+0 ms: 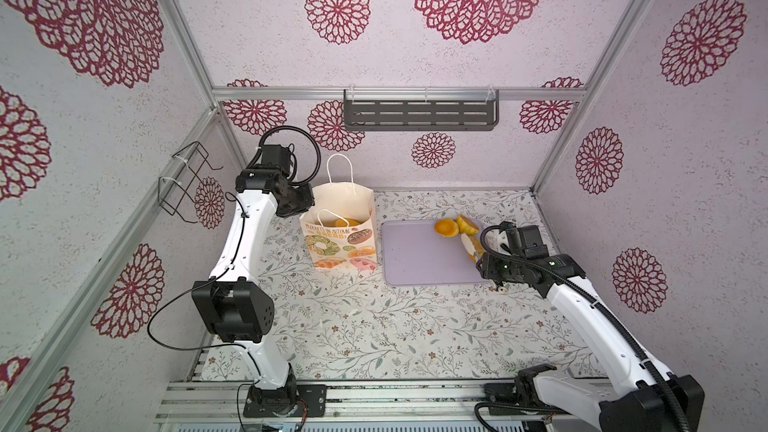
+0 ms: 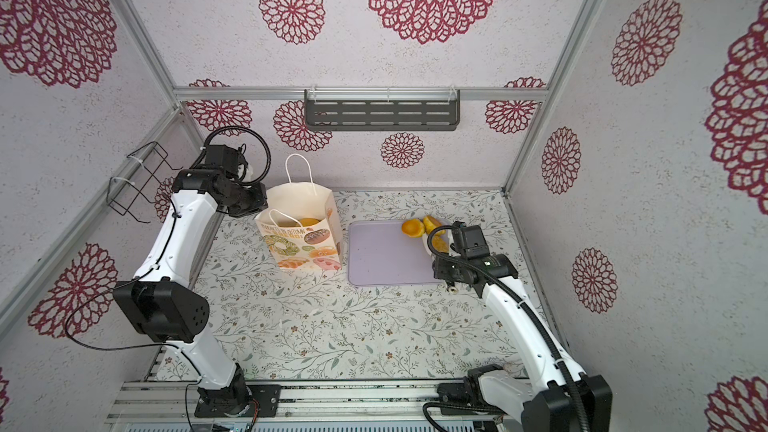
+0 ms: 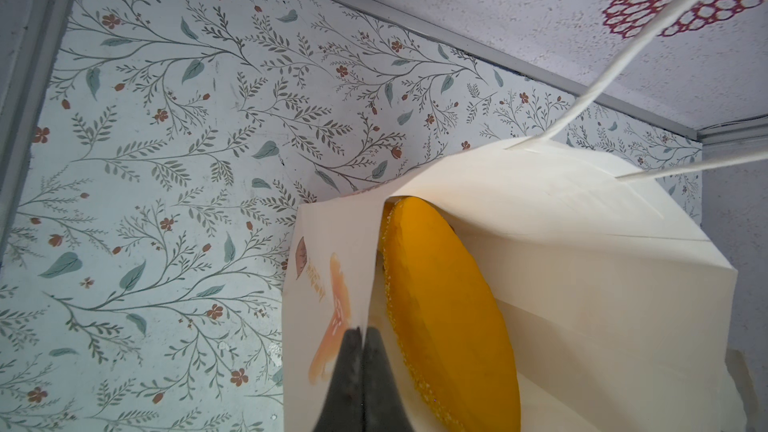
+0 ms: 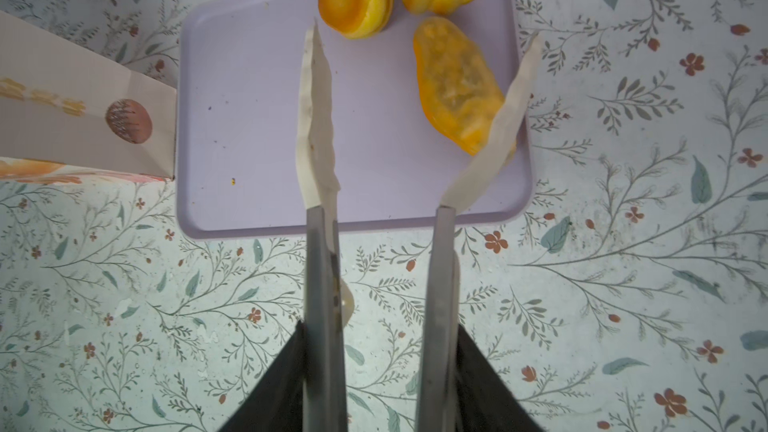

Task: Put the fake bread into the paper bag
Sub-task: 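Move the open tongs back over the tray with the right gripper, then lower the open tongs around the long yellow bread on the tray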

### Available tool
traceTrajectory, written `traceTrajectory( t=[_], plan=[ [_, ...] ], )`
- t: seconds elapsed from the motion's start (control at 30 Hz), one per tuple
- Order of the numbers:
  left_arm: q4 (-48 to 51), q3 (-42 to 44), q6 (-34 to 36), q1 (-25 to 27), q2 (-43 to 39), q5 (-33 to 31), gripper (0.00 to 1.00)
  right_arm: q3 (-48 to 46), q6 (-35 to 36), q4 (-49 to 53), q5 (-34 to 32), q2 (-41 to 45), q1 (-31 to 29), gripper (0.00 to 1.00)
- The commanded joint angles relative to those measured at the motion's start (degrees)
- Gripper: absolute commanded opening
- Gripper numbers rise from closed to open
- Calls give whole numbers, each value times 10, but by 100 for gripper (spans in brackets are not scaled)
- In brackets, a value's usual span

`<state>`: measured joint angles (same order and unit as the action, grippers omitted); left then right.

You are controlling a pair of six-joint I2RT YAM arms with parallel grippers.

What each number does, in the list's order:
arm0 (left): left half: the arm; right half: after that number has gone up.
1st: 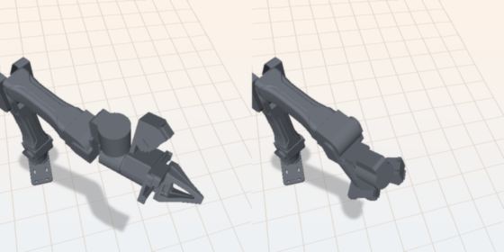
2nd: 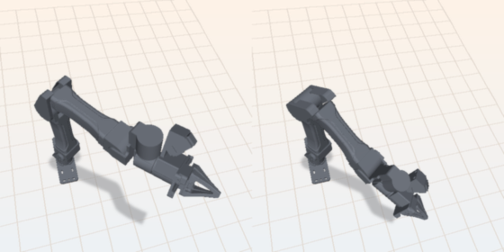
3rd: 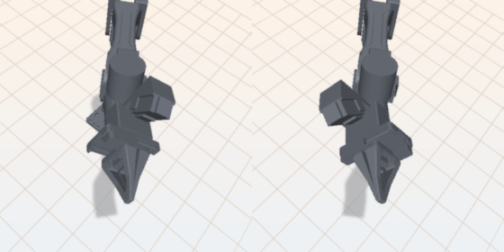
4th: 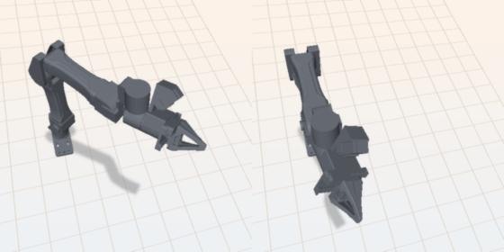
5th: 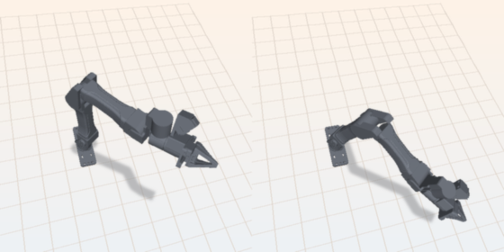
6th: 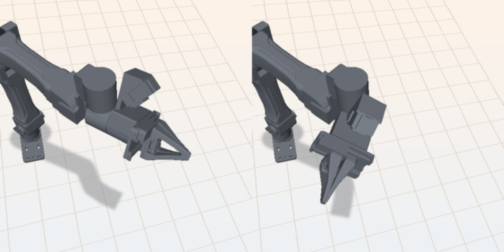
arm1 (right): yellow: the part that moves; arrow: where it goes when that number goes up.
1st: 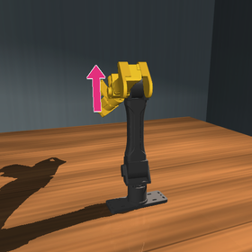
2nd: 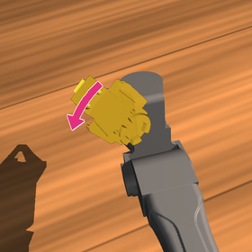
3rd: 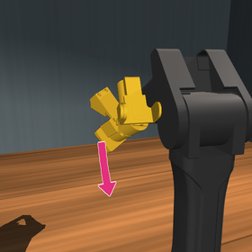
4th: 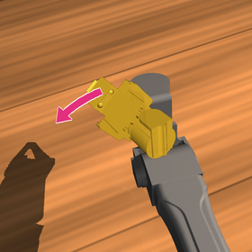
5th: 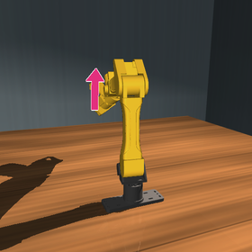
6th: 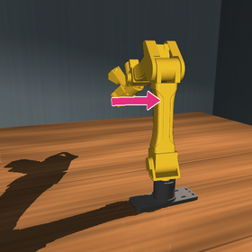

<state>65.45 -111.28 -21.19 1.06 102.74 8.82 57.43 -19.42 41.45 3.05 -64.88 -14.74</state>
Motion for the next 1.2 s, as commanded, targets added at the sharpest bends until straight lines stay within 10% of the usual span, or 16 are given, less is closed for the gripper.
traceTrajectory(
  t=[0.0, 1.17],
  plan=[
    [0, -7, 1, -3, -4, 17, 0, 20, 31, 8, -9, -4, 16, 51],
    [-9, -1, -1, -1, -2, 22, 0, 29, 129, -18, 42, -115, 63, 50]
  ],
)
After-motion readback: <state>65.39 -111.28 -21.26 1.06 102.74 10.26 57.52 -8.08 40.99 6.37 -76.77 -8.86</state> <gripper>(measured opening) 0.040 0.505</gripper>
